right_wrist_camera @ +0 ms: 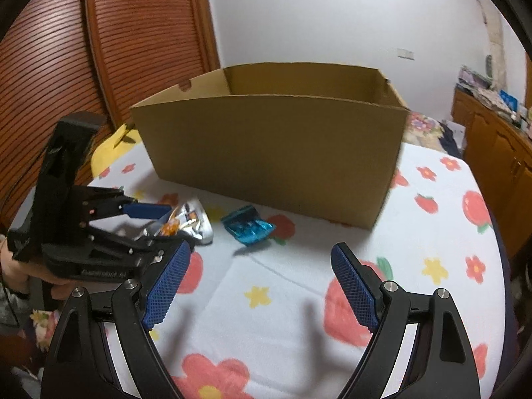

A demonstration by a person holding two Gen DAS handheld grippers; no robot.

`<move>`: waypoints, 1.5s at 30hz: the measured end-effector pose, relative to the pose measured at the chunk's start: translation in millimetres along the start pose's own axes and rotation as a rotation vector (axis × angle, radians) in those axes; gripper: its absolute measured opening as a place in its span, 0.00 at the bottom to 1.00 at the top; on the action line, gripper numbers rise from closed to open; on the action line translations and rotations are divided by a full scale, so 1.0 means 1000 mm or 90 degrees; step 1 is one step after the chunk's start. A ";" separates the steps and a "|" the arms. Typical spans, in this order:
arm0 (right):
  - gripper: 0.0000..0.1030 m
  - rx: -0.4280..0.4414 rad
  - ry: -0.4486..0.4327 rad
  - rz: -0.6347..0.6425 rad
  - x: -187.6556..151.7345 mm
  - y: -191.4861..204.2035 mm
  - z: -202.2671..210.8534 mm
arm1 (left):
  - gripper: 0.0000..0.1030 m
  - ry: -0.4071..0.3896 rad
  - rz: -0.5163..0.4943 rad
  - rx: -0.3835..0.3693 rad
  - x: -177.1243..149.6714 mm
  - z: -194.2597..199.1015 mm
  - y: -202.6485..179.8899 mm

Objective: Organize snacks
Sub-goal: 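Grasp the orange-and-silver pouch with the left tool while the right tool grasps the teal candy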

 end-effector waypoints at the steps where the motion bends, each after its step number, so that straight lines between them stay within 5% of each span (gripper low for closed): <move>1: 0.86 0.005 0.009 0.009 0.004 0.002 -0.005 | 0.52 -0.002 0.001 0.001 -0.001 0.001 0.002; 6: 0.84 0.026 0.053 0.054 0.020 0.012 -0.029 | 0.52 -0.016 0.015 -0.002 -0.008 0.009 0.014; 15: 0.61 0.022 0.154 0.114 0.023 0.015 -0.081 | 0.51 -0.033 0.045 -0.016 -0.016 0.013 0.032; 20: 0.35 0.007 0.182 0.141 0.013 0.017 -0.092 | 0.51 -0.045 0.062 -0.024 -0.018 0.018 0.038; 45: 0.34 0.031 0.083 0.046 -0.016 0.016 -0.025 | 0.51 -0.097 0.031 0.011 -0.015 0.043 0.017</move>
Point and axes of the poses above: each gripper's, at about its wrist camera, not at the fingertips, and z roughly against the way its jaws point, y to its left, x to its top, the point moved 6 cm from there along -z, roughly the way its jaws point, and after that the axes turned 1 degree about z, right-handed, at the moved point
